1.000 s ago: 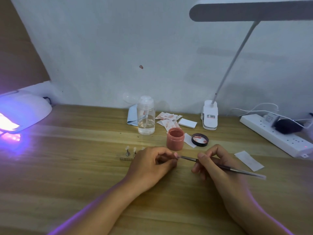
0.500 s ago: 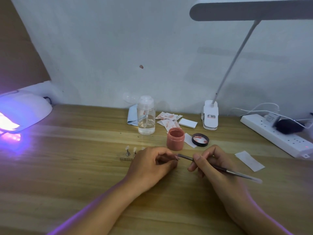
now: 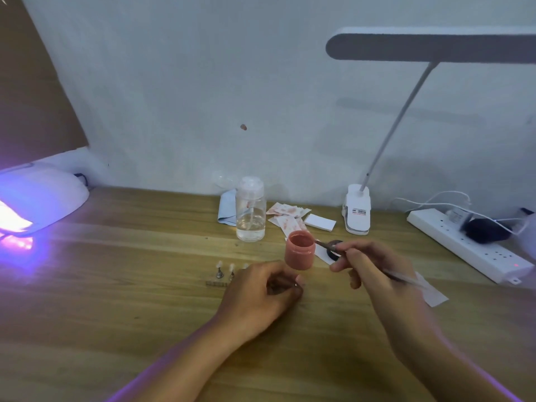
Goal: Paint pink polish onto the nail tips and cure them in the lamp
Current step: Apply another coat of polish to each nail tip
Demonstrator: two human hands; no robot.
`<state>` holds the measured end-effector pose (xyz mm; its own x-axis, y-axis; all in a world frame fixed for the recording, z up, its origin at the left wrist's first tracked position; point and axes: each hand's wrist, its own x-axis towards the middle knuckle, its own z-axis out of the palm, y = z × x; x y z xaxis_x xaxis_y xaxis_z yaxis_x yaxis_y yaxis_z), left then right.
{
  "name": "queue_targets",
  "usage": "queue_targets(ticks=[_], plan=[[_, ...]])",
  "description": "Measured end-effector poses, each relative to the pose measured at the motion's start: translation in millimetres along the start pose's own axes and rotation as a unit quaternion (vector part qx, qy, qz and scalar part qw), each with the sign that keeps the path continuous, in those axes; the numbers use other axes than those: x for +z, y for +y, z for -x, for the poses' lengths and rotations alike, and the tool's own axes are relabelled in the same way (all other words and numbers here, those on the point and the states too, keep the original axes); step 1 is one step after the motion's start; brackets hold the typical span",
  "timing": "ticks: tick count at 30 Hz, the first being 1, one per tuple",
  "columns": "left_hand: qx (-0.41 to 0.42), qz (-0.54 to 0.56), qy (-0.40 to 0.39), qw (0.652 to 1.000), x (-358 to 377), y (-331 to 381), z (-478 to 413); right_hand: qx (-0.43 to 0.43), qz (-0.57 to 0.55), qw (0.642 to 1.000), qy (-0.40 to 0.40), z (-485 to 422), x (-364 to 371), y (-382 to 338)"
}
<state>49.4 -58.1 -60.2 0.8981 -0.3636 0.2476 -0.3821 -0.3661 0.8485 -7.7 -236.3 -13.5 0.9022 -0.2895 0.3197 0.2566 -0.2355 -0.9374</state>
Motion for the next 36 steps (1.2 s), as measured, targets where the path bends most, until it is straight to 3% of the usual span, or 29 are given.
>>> queue_targets(ticks=[7,15,19,23,36], plan=[[-0.003,0.014,0.003,1.000,0.6,-1.3,-0.6,0.130,0.091,0.986,-0.045,-62.7,19.9,-2.7],[-0.011,0.030,-0.001,0.999,1.3,-2.1,-0.4,0.151,0.143,0.976,-0.060,-77.9,29.0,12.2],[-0.017,0.027,-0.001,1.000,2.3,-1.9,1.7,0.104,0.037,0.994,0.012,-57.4,13.9,5.7],[-0.026,0.035,-0.005,0.999,2.5,-0.8,1.0,0.112,-0.136,0.983,-0.053,-12.7,-9.2,10.5],[-0.046,0.042,-0.019,0.998,2.4,-1.1,0.8,0.080,-0.112,0.987,-0.086,15.0,-13.0,21.2]])
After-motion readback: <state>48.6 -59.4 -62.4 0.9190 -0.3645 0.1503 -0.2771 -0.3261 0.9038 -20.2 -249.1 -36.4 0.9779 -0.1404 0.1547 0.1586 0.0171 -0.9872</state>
